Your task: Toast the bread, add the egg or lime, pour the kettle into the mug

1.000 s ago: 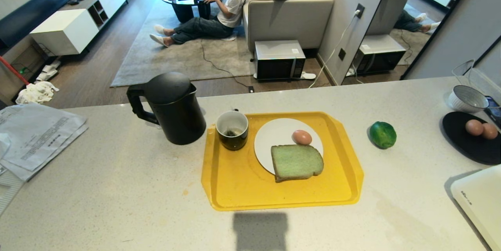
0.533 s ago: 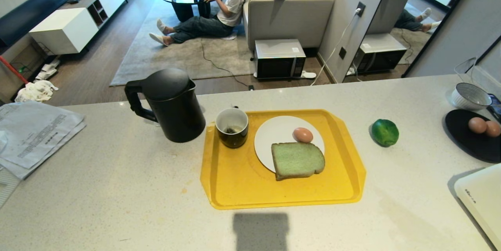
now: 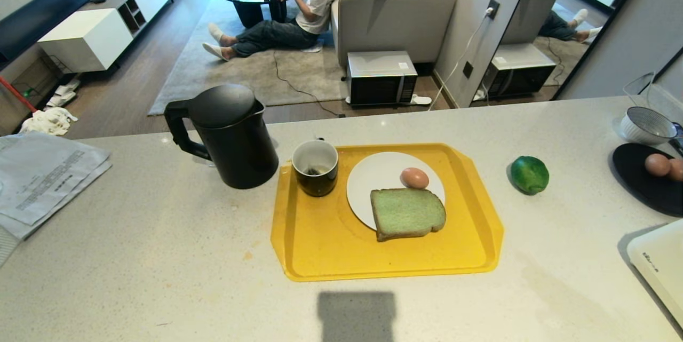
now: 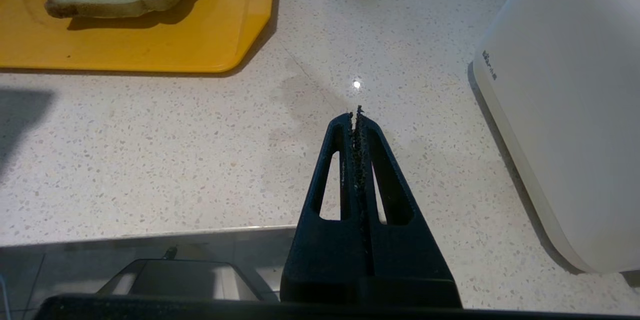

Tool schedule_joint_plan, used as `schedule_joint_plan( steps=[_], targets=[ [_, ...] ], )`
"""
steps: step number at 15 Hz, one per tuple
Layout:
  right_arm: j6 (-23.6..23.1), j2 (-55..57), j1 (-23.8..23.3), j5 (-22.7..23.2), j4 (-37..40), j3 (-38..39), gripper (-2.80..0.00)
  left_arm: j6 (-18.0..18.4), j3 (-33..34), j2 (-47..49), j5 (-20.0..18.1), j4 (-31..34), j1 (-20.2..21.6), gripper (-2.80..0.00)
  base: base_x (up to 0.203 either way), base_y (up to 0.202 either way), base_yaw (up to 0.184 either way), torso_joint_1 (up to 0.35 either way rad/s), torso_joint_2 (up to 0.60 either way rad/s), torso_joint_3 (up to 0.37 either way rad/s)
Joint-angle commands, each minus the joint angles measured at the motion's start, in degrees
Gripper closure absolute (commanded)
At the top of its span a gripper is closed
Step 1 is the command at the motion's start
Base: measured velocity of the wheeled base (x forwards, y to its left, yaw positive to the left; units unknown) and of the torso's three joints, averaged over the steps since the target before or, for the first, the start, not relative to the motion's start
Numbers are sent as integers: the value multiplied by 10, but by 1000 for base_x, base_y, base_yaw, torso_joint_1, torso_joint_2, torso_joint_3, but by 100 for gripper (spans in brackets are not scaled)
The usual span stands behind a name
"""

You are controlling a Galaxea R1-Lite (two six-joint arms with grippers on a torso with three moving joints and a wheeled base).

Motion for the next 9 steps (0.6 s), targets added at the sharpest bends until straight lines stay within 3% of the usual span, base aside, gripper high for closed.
schedule_joint_plan(
  steps=[1,5,9],
  targets=[
    [0,-1,0,0,0,1,0,2,0,1,-1,0,1,0,0,0,0,-149,290,139],
    [0,-1,-1,0,0,1,0,1,-1,1,2,0,0,0,0,0,0,-157,306,169],
    [0,-1,0,0,0,1,0,1,-1,0,2,0,0,0,0,0,0,-166,311,317]
  ],
)
